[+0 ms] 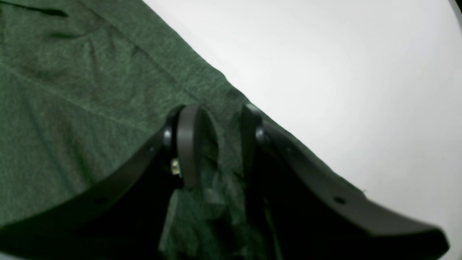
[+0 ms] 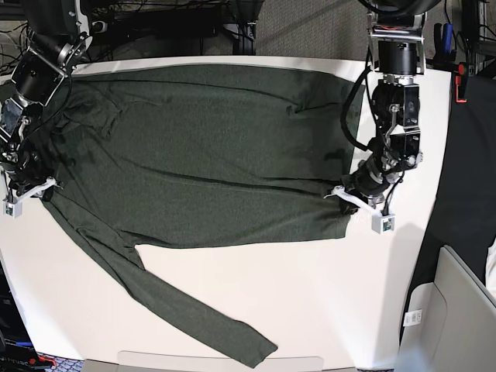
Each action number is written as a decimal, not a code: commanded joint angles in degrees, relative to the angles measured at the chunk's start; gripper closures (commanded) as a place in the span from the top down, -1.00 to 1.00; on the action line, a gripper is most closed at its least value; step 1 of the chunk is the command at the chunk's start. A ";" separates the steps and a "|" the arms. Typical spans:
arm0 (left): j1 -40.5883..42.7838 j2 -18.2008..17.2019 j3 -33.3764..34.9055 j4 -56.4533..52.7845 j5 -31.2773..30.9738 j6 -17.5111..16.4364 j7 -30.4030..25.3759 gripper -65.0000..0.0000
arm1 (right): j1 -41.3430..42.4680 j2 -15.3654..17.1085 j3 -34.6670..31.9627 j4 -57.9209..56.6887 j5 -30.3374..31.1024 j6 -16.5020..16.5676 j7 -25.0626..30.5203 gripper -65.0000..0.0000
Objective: Fold the T-shirt properly
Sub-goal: 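Lift the hem half with both grippers and fold it over toward the collar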
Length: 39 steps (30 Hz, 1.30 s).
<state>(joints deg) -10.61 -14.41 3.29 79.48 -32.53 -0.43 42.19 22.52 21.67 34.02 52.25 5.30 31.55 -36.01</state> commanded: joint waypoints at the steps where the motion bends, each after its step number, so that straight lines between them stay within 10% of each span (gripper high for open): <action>1: -1.21 -1.28 -0.26 0.91 -0.21 -0.06 -1.27 -1.00 | 0.38 -0.79 -0.22 0.10 -0.42 0.85 -2.89 -0.44; 10: -1.21 -3.92 -0.26 1.18 -0.21 0.03 -1.36 -1.00 | 0.38 -3.08 -0.39 4.85 2.39 0.93 -10.72 -0.45; 16: -0.60 -3.56 -0.34 1.26 -0.30 0.03 -1.36 -1.00 | 0.90 -2.81 -0.31 5.64 2.39 0.76 -11.51 -1.00; 39: 5.12 -2.77 -1.40 11.73 -0.39 0.03 -0.74 -1.00 | -2.79 -2.55 4.62 29.38 15.05 0.93 -26.36 -0.98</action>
<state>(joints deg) -4.93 -16.47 2.50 90.30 -32.80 -0.32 42.39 18.55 18.13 38.63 80.53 19.27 32.38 -63.22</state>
